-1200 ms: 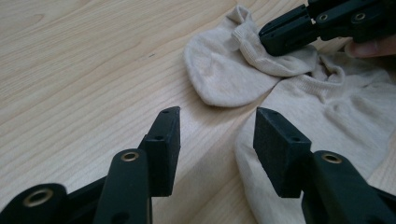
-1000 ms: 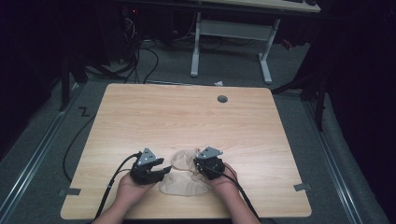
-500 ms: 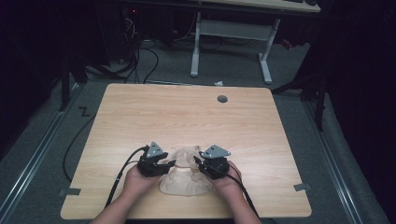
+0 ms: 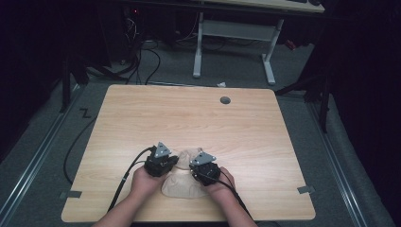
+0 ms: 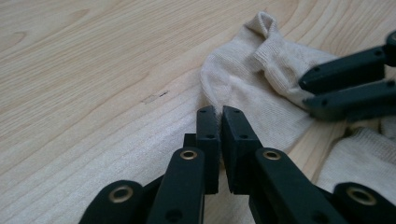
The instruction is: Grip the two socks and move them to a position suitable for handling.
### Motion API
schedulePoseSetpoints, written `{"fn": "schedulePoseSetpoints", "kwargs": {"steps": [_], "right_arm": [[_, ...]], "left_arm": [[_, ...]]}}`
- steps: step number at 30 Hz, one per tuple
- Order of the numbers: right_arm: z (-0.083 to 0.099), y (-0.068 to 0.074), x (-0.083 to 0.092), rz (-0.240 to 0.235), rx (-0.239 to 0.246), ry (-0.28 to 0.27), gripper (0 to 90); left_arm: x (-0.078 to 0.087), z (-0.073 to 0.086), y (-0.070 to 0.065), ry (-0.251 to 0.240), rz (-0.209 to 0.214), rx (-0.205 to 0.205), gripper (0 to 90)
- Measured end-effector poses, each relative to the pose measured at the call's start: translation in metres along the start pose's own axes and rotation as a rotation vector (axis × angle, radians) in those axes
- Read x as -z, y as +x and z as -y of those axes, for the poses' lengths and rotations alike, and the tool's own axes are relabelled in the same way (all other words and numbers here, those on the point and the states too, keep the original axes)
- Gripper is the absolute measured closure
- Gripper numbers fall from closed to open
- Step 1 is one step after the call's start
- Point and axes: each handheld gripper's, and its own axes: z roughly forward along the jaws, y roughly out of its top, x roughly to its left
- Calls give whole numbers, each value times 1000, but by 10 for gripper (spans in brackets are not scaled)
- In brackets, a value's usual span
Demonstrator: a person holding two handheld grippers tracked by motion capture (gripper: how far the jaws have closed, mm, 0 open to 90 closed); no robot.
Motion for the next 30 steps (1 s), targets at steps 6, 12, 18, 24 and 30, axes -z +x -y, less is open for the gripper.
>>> {"fn": "schedulePoseSetpoints", "kwargs": {"steps": [6,12,18,24,30], "right_arm": [[0,-5,14,21,-20,-60,882],[7,-22,32,70,-75,-118,882],[17,-40,45,110,-141,-143,881],[30,-54,40,132,-186,-101,877],[40,-64,30,141,-232,-42,826]], "left_arm": [[1,0,0,-4,-14,-13,874],[3,0,2,0,-18,-18,874],[5,1,3,1,-23,-21,874],[7,2,5,-2,-30,-14,874],[7,3,6,8,-35,-15,872]]}}
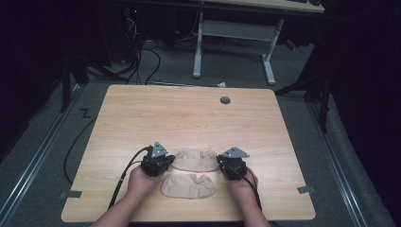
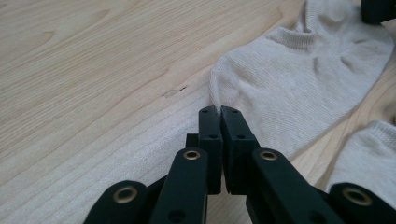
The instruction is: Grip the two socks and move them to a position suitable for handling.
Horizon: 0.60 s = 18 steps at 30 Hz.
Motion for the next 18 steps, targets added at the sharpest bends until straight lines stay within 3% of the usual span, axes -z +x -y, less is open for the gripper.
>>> {"fn": "schedulePoseSetpoints", "kwargs": {"steps": [3,6,10,13,18], "right_arm": [[-1,-2,3,8,-12,-18,776],[-3,-1,7,-10,-28,-43,734],[-4,1,3,-27,-31,-27,662],[-4,1,-5,-49,-52,-4,632],[-2,2,-14,-36,-58,45,645]], "left_arm": [[2,-1,0,-15,-2,9,850],[3,-3,-3,-41,-18,-5,691],[-2,-5,-4,-43,-39,-15,624],[-8,-4,1,-20,-6,29,665],[-10,-3,3,-6,19,51,797]]}}
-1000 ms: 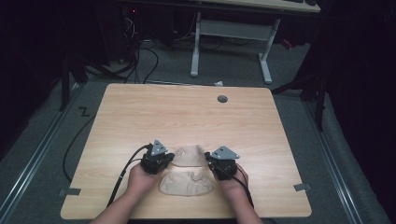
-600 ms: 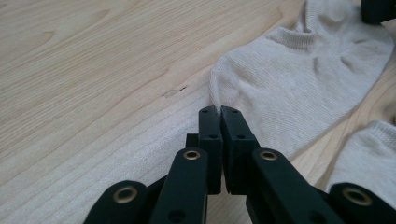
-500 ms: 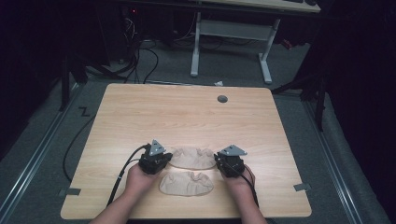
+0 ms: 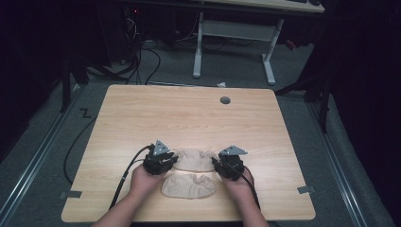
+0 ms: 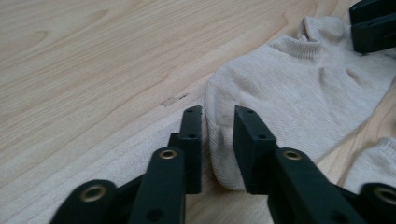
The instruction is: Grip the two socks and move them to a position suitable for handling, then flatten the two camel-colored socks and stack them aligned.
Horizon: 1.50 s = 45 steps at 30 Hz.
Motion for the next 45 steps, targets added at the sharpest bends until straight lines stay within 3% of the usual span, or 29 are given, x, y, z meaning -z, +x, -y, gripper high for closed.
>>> {"fn": "schedulePoseSetpoints", "kwargs": {"steps": [1,4,10,15,19,27,31,40,45], "right_arm": [[0,-1,-2,-7,-23,-4,662],[0,0,-1,-14,-27,-3,712],[0,7,1,-25,23,5,853],[-3,10,8,-35,41,-26,856],[-9,15,17,-27,71,-82,856],[-8,19,20,-21,100,-95,856],[-6,20,29,-11,118,-125,856],[-5,17,38,-10,118,-150,856],[-7,16,39,-10,121,-156,856]], "left_arm": [[0,0,0,2,-3,-1,825],[-2,2,-1,2,-5,-11,860],[0,1,0,-10,-6,-9,867],[6,1,2,-31,-15,-5,866],[16,-2,2,-64,-21,-6,867],[22,-5,-2,-79,-25,-14,867],[28,-7,-6,-89,0,5,867],[31,-9,-11,-106,8,-3,867],[29,-9,-10,-91,10,-14,867]]}}
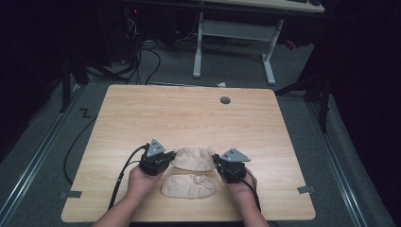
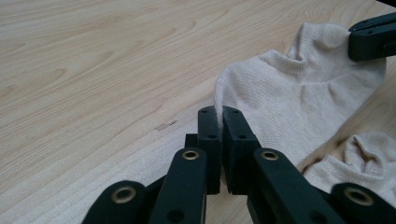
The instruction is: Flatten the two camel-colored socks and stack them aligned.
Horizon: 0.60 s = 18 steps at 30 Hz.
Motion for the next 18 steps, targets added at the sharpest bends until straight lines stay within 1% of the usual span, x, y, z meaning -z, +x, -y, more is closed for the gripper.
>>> {"fn": "schedulePoseSetpoints", "kwargs": {"steps": [2,3,4,7,9,11,12,14,16,17,18], "right_arm": [[-1,1,1,-3,-1,1,856],[-1,2,1,-3,8,-2,856],[-1,3,3,-8,7,-7,856],[0,6,6,-19,17,-16,856],[-1,9,8,-26,20,-26,855],[-3,12,11,-32,34,-35,855],[-3,14,11,-39,34,-39,855],[-3,15,12,-44,37,-41,855],[-3,19,13,-48,53,-41,855],[-3,21,15,-58,61,-46,855],[-3,21,15,-58,61,-46,855]], "left_arm": [[2,1,0,2,0,3,867],[4,1,0,-2,1,5,867],[9,2,-1,-5,-7,-6,867],[17,4,-3,-10,-18,-7,867],[23,5,-4,-6,-32,-20,867],[29,7,-4,-14,-30,-6,867],[32,7,-4,-13,-31,-6,867],[34,8,-4,-16,-30,-4,867],[37,9,-6,-9,-30,-6,867],[38,10,-7,-5,-20,0,867],[38,10,-7,-5,-20,0,868]]}}
